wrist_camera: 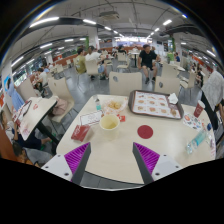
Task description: Pour water
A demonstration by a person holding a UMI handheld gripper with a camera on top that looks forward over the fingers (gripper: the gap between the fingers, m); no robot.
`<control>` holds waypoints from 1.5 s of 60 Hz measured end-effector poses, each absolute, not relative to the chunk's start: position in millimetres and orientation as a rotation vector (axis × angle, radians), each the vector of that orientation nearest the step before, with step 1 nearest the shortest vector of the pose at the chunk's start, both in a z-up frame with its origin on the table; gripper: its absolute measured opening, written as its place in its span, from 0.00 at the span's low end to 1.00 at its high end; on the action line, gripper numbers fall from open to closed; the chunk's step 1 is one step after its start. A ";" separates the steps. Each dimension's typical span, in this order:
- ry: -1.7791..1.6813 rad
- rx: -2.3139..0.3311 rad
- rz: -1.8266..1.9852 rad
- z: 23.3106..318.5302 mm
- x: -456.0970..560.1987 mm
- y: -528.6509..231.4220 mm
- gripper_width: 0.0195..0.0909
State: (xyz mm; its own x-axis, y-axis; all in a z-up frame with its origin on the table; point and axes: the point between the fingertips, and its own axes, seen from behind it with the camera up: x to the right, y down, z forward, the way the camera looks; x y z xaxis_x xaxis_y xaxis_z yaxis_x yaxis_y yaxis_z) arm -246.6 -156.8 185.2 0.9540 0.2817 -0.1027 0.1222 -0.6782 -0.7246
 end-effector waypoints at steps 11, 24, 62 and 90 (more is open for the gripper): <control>-0.263 -2.320 0.243 176.9 -171.2 -158.6 0.92; -0.202 -2.337 0.175 132.7 -49.1 -159.0 0.92; 0.006 -2.118 -0.050 64.3 182.3 -35.6 0.88; 0.008 -2.093 -0.156 60.3 176.3 -4.1 0.28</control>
